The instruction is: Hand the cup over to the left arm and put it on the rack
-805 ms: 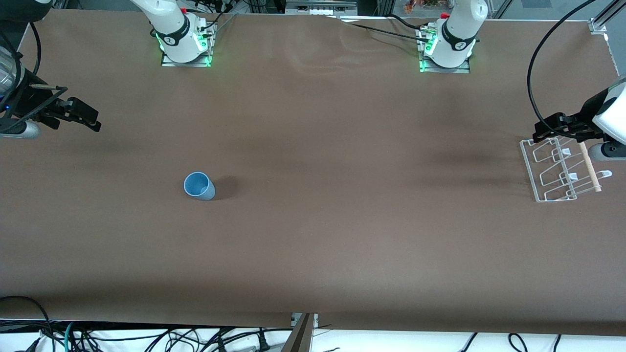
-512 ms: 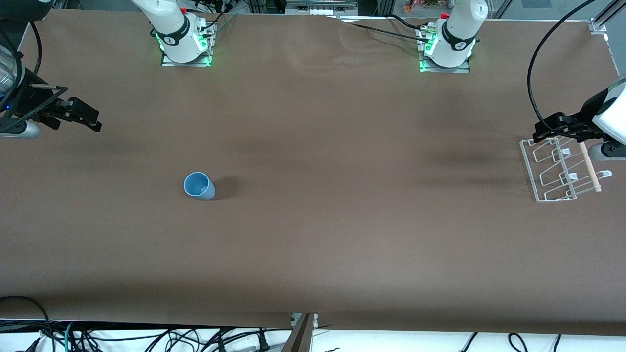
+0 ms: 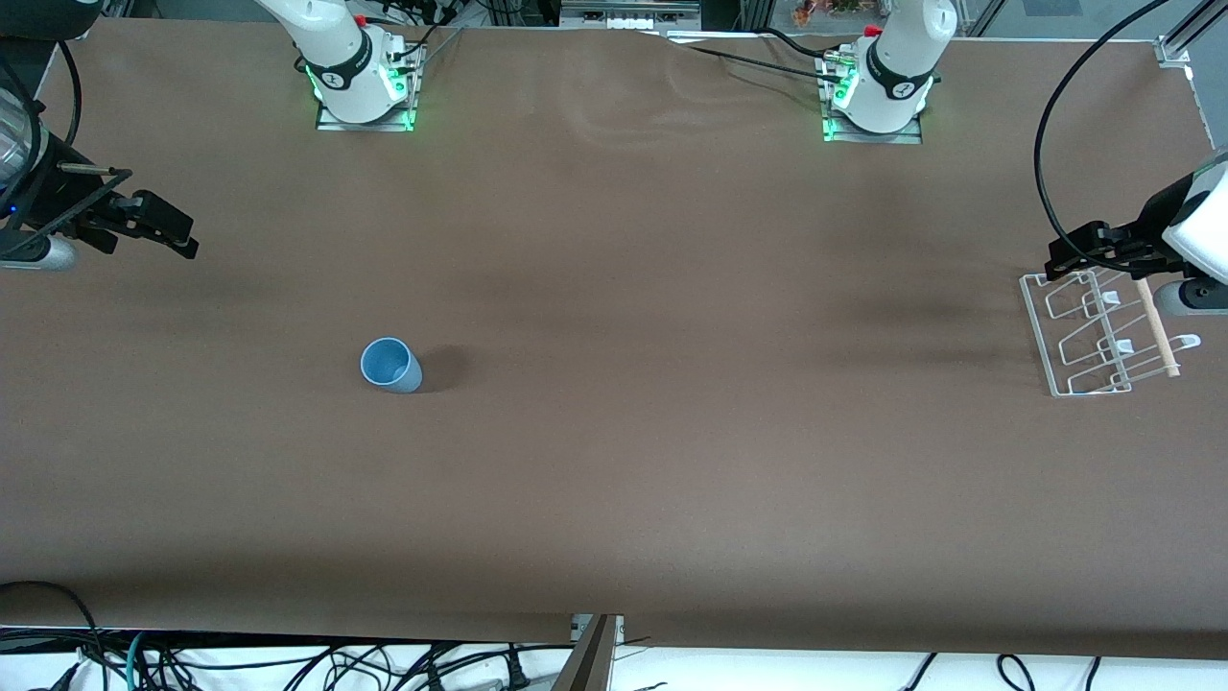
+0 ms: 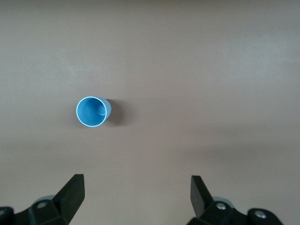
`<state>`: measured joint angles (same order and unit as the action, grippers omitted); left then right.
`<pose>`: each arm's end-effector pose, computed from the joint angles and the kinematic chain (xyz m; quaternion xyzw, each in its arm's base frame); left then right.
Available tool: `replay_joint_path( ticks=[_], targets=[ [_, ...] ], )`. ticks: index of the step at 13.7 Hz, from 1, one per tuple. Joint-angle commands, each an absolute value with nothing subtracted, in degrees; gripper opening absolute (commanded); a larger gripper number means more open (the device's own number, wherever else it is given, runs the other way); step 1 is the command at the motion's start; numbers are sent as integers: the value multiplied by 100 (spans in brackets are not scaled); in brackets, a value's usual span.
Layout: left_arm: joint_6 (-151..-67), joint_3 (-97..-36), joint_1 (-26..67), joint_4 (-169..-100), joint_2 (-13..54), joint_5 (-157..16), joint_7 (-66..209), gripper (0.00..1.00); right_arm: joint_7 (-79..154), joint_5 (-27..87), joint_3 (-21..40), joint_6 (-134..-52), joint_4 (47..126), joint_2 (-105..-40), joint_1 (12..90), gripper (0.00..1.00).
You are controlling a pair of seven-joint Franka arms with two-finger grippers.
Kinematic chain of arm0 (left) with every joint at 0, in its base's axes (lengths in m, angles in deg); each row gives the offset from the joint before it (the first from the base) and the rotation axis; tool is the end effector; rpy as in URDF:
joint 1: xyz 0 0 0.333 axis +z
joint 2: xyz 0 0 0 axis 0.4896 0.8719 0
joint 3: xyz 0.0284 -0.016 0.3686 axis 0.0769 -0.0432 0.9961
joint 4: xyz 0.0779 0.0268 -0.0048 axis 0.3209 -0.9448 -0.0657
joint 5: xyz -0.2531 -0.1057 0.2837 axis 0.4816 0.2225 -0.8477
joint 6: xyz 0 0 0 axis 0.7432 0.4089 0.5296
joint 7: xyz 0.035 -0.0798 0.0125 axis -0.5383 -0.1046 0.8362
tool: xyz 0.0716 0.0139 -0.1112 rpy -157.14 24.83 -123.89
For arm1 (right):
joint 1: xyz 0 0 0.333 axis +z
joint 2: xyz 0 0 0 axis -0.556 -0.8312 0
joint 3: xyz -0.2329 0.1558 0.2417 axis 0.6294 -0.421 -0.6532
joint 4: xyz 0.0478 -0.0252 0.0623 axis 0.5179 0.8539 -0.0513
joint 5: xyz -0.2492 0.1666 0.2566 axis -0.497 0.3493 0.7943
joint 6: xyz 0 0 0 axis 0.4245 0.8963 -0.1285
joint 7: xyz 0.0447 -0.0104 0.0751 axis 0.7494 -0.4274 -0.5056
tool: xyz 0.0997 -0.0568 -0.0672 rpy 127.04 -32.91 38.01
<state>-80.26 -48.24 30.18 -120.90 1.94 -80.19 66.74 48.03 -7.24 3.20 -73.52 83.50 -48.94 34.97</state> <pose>0.5926 0.0101 0.6146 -0.9988 -0.0219 0.0426 0.0064 0.5624 0.0188 0.6202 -0.9994 0.0328 -0.0088 0.0017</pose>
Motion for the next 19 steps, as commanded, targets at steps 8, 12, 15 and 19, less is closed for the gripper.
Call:
replay_joint_path(
  ticks=[8,12,15,19],
  targets=[
    [-8027,-4827,3054,-11994,224,-7886,6565,100,4681,-956,143,-7175,8378,-4843,3536,100],
    [-8027,-4827,3054,-11986,224,-7886,6565,100,4478,-886,143,-7103,8378,-4921,3536,100],
    [-8019,-4827,3054,-11994,224,-7886,6565,100,4574,-868,143,-7112,8378,-5010,3545,100],
    [-8027,-4827,3054,-11994,224,-7886,6556,100,4574,-859,134,-7139,8387,-5106,3545,100]
  ],
)
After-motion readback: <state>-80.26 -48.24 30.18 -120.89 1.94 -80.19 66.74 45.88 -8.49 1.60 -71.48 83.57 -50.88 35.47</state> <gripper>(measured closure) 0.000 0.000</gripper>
